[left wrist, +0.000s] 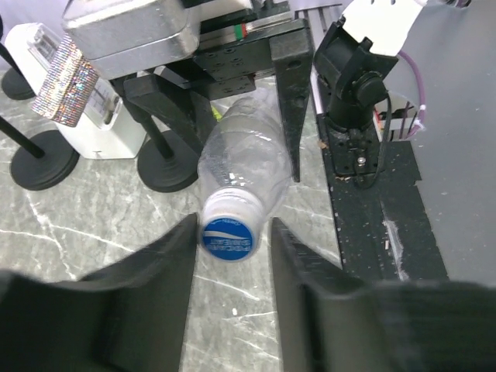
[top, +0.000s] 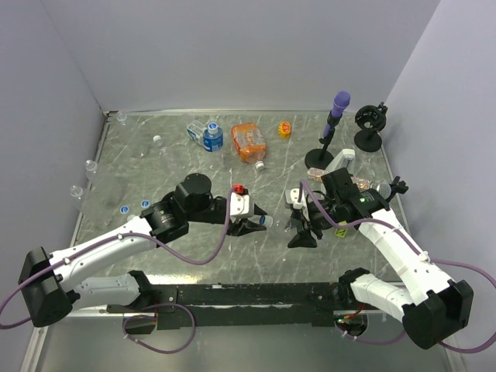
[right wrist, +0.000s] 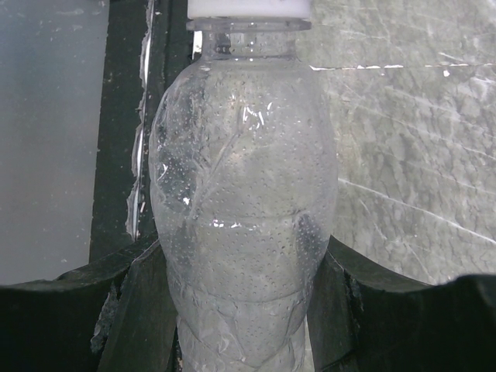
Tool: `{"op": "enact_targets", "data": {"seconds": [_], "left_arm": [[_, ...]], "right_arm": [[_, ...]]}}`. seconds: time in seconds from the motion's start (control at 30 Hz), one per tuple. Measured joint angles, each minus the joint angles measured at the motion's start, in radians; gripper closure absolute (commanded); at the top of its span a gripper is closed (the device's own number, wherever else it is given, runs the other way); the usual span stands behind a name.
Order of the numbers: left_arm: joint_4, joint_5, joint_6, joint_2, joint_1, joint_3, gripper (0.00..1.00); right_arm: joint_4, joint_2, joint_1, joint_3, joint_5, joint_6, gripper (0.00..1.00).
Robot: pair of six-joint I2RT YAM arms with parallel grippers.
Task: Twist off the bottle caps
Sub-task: Unscrew the bottle cap from the plastic bottle.
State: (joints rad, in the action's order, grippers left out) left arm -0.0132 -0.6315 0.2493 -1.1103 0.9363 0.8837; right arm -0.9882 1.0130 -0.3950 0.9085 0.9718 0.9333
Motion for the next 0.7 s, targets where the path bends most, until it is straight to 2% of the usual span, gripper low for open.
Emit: {"op": "enact_targets", "data": {"seconds": [0.23, 0.33, 0.43, 0.7], "left_arm": [[0.003, 0.0, -0.016, -0.004, -0.002, 0.005, 0.99], [0.021, 0.003, -0.069, -0.008, -0.003, 0.02, 0.99], [0.047, 0.028, -0.227, -0.016, -0.005, 0.042, 0.99], [0.182, 0.132, -0.929, -0.047, -0.022, 0.108, 0.99]], "right_arm": [[-0.004, 0.0, -0.002, 0.0, 0.002, 0.003, 0.84], [-0.008, 0.0, -0.002, 0.0, 0.007, 0.002, 0.84], [-0.014, 0.0, -0.002, 0.0, 0.015, -0.002, 0.84], [-0.034, 0.0, -0.003, 0.0, 0.025, -0.008, 0.84]]}}
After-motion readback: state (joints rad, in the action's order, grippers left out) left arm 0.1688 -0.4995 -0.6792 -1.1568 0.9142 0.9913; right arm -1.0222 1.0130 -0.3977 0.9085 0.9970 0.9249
